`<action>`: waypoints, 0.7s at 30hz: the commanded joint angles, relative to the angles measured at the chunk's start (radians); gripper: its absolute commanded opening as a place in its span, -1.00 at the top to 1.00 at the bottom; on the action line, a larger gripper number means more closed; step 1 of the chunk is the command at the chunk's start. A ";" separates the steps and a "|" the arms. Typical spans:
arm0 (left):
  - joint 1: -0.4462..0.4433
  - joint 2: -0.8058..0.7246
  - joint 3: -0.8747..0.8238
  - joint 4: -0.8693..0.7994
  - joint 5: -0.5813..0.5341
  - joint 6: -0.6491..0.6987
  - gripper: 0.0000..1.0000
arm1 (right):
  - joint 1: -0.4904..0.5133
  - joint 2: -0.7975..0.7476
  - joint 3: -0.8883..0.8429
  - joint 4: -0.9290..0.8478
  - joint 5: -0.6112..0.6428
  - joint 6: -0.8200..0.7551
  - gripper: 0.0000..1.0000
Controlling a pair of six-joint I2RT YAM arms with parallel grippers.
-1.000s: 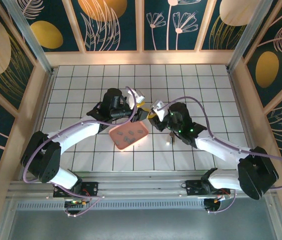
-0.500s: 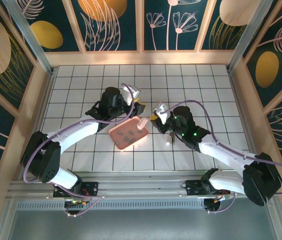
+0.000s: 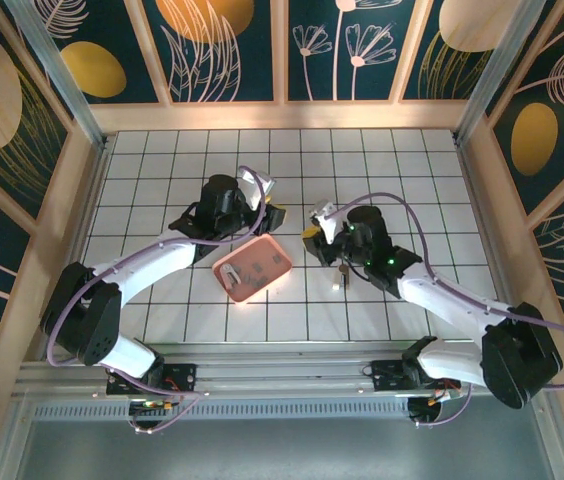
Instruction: Load the staples into the stapler
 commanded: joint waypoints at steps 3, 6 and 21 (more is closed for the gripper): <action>0.017 -0.064 -0.049 -0.160 -0.062 -0.100 -0.14 | 0.012 0.055 0.086 -0.073 -0.043 0.139 0.52; 0.018 -0.100 -0.069 -0.242 -0.135 -0.211 -0.15 | 0.032 0.106 0.143 -0.106 -0.050 0.241 0.45; 0.221 -0.361 -0.332 -0.260 -0.322 -0.579 -0.50 | 0.329 0.523 0.469 -0.224 0.129 0.510 0.17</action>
